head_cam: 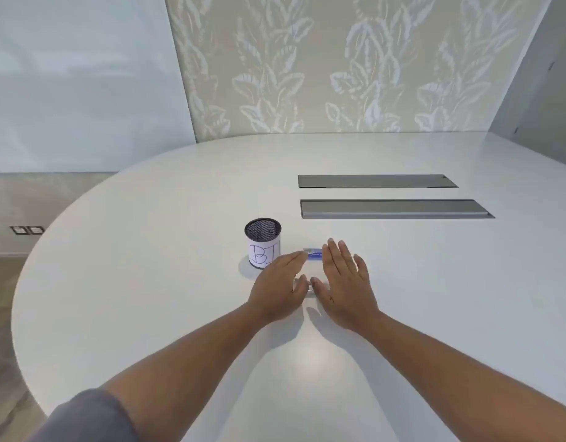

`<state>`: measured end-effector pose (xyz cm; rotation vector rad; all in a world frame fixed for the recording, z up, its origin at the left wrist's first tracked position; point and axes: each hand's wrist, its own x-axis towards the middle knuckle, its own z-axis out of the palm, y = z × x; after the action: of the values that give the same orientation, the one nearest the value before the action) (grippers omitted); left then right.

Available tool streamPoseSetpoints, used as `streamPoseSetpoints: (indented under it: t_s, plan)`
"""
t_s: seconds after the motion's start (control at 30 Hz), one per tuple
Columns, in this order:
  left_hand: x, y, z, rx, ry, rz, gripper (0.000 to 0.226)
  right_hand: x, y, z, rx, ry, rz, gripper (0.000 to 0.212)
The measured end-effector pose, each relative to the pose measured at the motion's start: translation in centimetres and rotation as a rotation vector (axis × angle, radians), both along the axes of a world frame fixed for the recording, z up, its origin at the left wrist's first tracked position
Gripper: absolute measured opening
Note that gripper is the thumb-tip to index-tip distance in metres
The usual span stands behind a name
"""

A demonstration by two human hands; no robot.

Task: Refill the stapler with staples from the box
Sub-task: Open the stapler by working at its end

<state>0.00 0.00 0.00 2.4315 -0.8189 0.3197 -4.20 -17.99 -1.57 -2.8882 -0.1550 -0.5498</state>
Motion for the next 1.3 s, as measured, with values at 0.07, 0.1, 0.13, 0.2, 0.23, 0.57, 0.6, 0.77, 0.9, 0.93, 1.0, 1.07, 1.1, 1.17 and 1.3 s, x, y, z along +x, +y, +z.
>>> streamPoseSetpoints:
  t_s: [0.07, 0.1, 0.13, 0.2, 0.23, 0.57, 0.6, 0.77, 0.9, 0.93, 1.0, 1.07, 1.1, 1.17, 1.3]
  plan:
    - [0.1, 0.0, -0.3, -0.03, 0.066, 0.013, 0.056, -0.2, 0.1, -0.6, -0.008, 0.054, -0.024, 0.073]
    - [0.1, 0.1, -0.6, -0.036, 0.091, 0.031, 0.056, -0.3, 0.2, -1.1, -0.017, 0.071, -0.029, 0.073]
    - [0.1, 0.2, -0.7, -0.042, 0.125, 0.045, 0.056, -0.3, 0.2, -1.7, -0.02, 0.09, -0.033, 0.073]
    - [0.4, 0.3, -1.2, -0.061, 0.18, 0.061, 0.056, -0.2, 0.3, -2.1, -0.008, 0.112, -0.023, 0.074]
    - [0.5, 0.3, -1.3, -0.071, 0.212, 0.065, 0.057, -0.1, 0.3, -2.1, 0.005, 0.121, -0.014, 0.074]
    - [1.0, 0.5, -3.5, -0.08, 0.365, 0.064, 0.068, 0.3, 0.1, -2.5, 0.119, 0.167, 0.058, 0.06]
    - [1.1, 0.6, -3.5, -0.078, 0.368, 0.059, 0.069, 0.3, 0.0, -2.5, 0.119, 0.155, 0.061, 0.057]
    - [1.4, 0.6, -3.8, -0.105, 0.355, 0.059, 0.065, 0.7, -0.1, -2.5, 0.163, 0.155, 0.064, 0.041]
    - [2.0, 0.7, -4.0, -0.165, 0.383, 0.072, 0.057, 1.4, -0.3, -2.1, 0.247, 0.222, 0.043, 0.036]
    - [2.1, 0.7, -4.1, -0.18, 0.399, 0.07, 0.055, 1.6, -0.4, -2.0, 0.273, 0.242, 0.038, 0.036]
    - [2.4, 0.7, -4.1, -0.209, 0.428, 0.054, 0.052, 2.0, -0.5, -1.7, 0.329, 0.264, 0.034, 0.035]
    - [2.6, 0.9, -4.0, -0.229, 0.47, 0.038, 0.053, 2.2, -0.6, -1.4, 0.393, 0.275, 0.035, 0.031]
    - [2.7, 0.9, -3.9, -0.241, 0.495, 0.028, 0.053, 2.3, -0.6, -1.3, 0.436, 0.276, 0.038, 0.029]
    - [2.8, 1.1, -3.6, -0.273, 0.541, 0.008, 0.051, 2.4, -0.6, -1.2, 0.543, 0.281, 0.053, 0.029]
    - [2.6, 1.1, -3.1, -0.372, 0.61, 0.008, 0.036, 2.2, -0.1, -1.1, 0.699, 0.311, 0.078, 0.04]
